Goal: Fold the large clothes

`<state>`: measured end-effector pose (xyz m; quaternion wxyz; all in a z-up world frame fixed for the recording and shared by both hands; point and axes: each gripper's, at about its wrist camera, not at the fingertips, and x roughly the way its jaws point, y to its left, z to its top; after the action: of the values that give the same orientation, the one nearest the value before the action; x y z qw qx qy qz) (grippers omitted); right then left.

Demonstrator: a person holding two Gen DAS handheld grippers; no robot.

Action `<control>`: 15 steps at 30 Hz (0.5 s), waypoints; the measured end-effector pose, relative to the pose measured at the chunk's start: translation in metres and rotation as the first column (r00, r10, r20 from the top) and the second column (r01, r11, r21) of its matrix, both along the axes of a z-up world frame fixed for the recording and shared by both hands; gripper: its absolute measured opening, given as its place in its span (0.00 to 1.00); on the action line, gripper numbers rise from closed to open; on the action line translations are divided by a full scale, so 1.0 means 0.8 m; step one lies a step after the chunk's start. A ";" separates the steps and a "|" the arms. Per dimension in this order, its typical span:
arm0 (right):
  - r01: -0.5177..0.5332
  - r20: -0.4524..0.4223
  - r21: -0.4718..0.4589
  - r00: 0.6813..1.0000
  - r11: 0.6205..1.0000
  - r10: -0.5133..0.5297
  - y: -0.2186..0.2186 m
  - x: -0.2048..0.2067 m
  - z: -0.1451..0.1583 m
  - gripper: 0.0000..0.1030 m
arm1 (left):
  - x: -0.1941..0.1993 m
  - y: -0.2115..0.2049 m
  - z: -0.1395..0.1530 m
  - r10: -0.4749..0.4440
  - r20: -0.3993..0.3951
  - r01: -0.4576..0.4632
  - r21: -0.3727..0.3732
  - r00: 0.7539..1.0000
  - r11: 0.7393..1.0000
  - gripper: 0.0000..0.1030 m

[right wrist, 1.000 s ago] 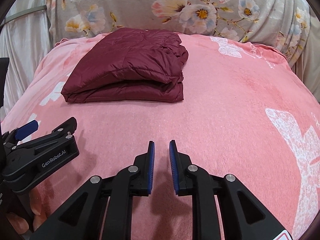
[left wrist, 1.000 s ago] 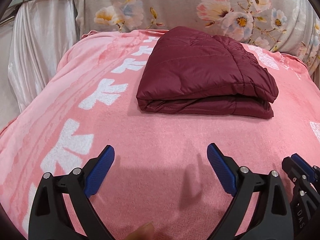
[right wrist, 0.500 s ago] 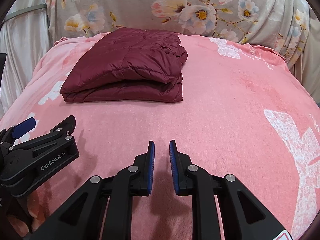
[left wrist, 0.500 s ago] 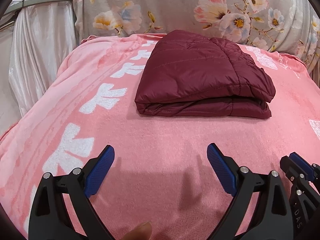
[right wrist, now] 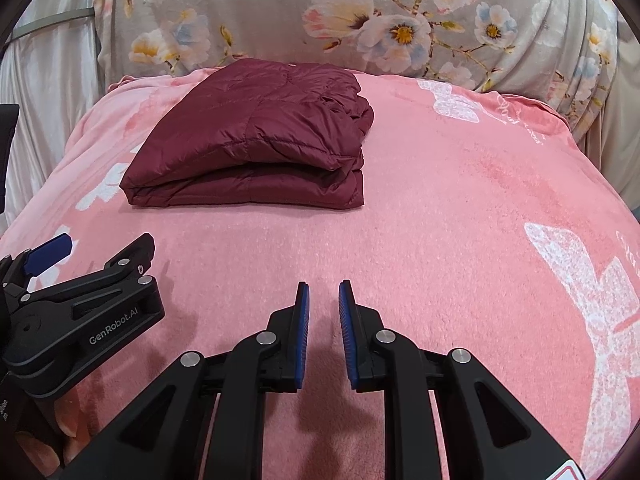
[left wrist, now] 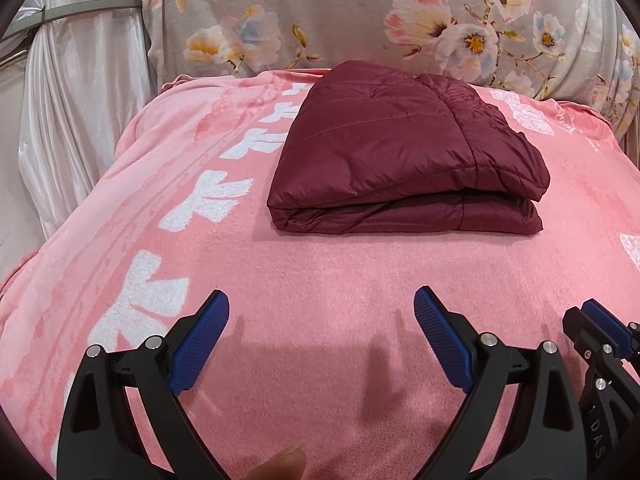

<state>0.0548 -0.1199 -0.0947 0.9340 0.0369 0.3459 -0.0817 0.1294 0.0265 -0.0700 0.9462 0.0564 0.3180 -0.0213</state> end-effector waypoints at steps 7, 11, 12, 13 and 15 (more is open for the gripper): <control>0.000 -0.001 0.000 1.000 1.000 0.000 -0.001 0.000 0.000 0.17 | 0.000 -0.001 0.000 0.002 0.000 -0.002 0.005 1.000 1.000 0.89; 0.000 0.001 0.000 1.000 1.000 0.000 -0.002 0.000 0.000 0.17 | 0.000 -0.001 0.000 0.000 0.001 0.000 0.003 1.000 1.000 0.89; 0.003 0.002 0.000 1.000 1.000 -0.003 -0.001 0.000 0.000 0.17 | 0.000 0.000 0.000 0.000 0.002 0.000 0.003 1.000 1.000 0.89; 0.004 0.003 0.000 1.000 1.000 -0.004 -0.002 0.000 0.000 0.17 | 0.000 0.000 0.000 0.000 0.003 0.000 0.003 1.000 1.000 0.89; 0.008 0.003 -0.001 1.000 1.000 -0.008 -0.001 0.000 0.001 0.17 | 0.001 0.000 0.000 -0.001 0.004 0.001 0.004 1.000 1.000 0.89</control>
<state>0.0545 -0.1204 -0.0937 0.9342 0.0380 0.3442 -0.0853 0.1304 0.0265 -0.0699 0.9467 0.0585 0.3159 -0.0211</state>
